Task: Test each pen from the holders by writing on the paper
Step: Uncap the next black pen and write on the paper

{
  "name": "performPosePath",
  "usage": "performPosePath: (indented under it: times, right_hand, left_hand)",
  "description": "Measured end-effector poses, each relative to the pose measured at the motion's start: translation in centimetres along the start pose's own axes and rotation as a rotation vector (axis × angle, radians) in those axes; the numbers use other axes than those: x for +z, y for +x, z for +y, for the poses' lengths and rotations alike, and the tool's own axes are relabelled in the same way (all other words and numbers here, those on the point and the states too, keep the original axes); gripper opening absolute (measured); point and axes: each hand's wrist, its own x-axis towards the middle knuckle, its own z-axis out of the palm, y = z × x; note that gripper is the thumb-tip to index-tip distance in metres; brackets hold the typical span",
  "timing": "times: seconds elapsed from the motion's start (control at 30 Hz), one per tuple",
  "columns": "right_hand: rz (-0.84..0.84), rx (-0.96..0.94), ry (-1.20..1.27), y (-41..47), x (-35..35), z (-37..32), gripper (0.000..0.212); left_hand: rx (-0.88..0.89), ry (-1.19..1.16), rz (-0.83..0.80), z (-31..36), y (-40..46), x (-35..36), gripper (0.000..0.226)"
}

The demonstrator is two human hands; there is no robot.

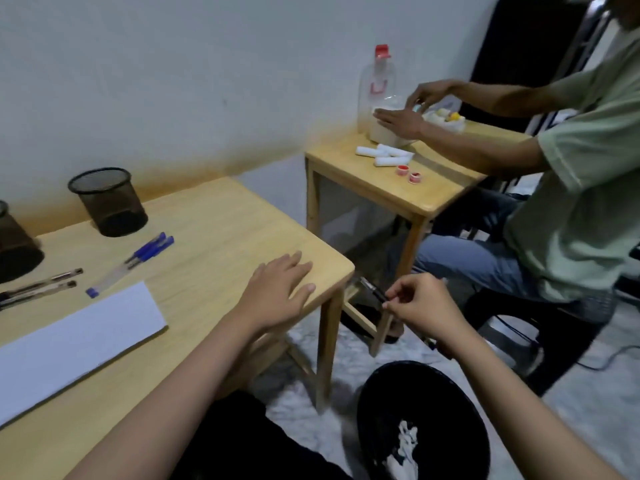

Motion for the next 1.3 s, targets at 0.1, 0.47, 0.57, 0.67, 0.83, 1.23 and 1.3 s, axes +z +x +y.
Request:
performPosePath:
  times: [0.1, 0.47, 0.57, 0.67, 0.83, 1.23, 1.3]
  right_hand:
    - [0.022, 0.159, -0.115, -0.5, -0.9, 3.2, 0.013]
    - [0.017, 0.135, -0.189, -2.4, -0.4, 3.2, 0.027]
    - [0.038, 0.002, -0.130, -2.3, 0.4, 0.5, 0.017]
    - [0.041, -0.142, -0.044, -2.1, 1.7, -2.7, 0.013]
    - [-0.055, -0.386, 0.109, -2.2, 5.7, -8.6, 0.010]
    - [-0.342, -0.698, 0.255, -2.8, 18.6, -24.4, 0.006]
    - [-0.370, -0.732, 0.264, -2.4, 20.7, -26.9, 0.007]
  left_hand:
    - [0.018, -0.009, 0.009, -0.4, -0.1, 0.4, 0.050]
    - [0.004, -0.099, 0.028, 0.2, -0.4, 0.3, 0.048]
    - [-0.035, -0.189, 0.069, 0.6, -1.6, -0.4, 0.045]
    - [-0.085, -0.223, 0.156, 0.1, -3.6, -1.6, 0.046]
    - [-0.252, -0.219, 0.267, -3.2, -8.2, -4.7, 0.042]
    - [-0.778, -0.070, 0.498, -14.0, -23.5, -8.7, 0.060]
    - [-0.812, -0.049, 0.446, -15.1, -24.6, -8.5, 0.066]
